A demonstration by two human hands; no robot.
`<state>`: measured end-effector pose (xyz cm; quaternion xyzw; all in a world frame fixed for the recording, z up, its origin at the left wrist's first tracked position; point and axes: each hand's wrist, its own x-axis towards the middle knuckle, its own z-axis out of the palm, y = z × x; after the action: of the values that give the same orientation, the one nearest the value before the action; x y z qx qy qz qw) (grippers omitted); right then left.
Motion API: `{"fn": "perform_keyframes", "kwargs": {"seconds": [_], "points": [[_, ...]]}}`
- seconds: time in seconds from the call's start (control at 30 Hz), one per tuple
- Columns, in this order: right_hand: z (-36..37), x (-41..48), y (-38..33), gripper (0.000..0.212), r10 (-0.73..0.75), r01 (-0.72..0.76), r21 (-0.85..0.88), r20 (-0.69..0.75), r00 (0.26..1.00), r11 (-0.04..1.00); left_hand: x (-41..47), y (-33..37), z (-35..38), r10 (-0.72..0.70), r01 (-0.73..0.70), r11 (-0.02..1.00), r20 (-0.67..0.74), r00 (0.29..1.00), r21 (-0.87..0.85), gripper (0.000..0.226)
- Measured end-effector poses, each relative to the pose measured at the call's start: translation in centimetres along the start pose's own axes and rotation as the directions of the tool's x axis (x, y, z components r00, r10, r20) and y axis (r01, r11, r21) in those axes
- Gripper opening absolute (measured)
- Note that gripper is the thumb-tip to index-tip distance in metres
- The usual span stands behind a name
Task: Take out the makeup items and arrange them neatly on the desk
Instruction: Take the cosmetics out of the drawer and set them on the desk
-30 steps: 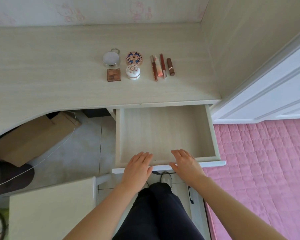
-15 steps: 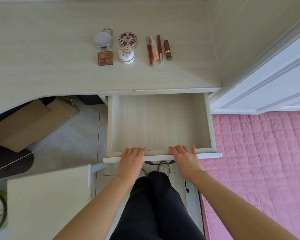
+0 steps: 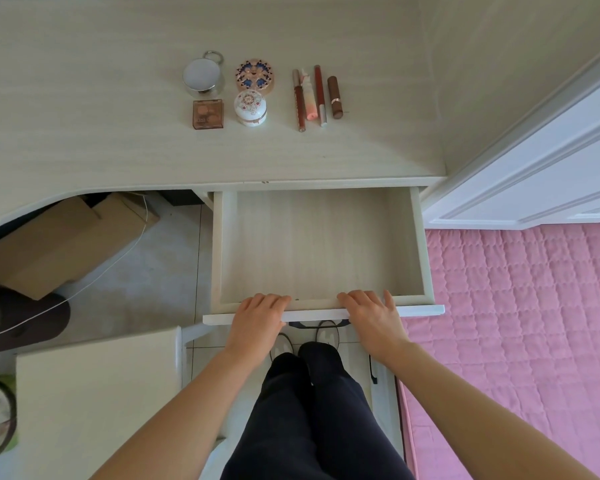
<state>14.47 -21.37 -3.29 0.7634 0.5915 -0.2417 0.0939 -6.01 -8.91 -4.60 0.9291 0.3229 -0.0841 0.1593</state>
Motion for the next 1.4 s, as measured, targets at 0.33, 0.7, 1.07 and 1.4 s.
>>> {"fn": "perform_keyframes", "kwargs": {"seconds": [0.33,0.7,1.07,1.4], "points": [[-1.8,2.7,0.8,0.065,0.002,-0.002,0.002,-0.017,1.0,1.0,2.9,-1.0,-1.1,-0.008,0.008,1.0,-0.027,1.0,0.002,0.048],[-4.1,7.2,2.1,0.059,0.0,0.0,-0.002,-0.053,0.999,1.0,7.8,-3.0,-2.5,-0.004,0.004,1.0,-0.054,0.999,0.004,0.045],[-6.5,11.3,2.9,0.065,0.023,-0.026,-0.034,-0.065,0.998,0.999,12.1,-4.5,-4.2,-0.001,-0.001,1.0,-0.093,0.996,-0.016,0.042],[-7.1,13.0,2.9,0.067,0.048,-0.052,-0.017,-0.164,0.985,0.999,11.4,-1.0,-7.1,-0.465,0.211,0.641,-0.155,0.871,-0.738,0.013]]}}
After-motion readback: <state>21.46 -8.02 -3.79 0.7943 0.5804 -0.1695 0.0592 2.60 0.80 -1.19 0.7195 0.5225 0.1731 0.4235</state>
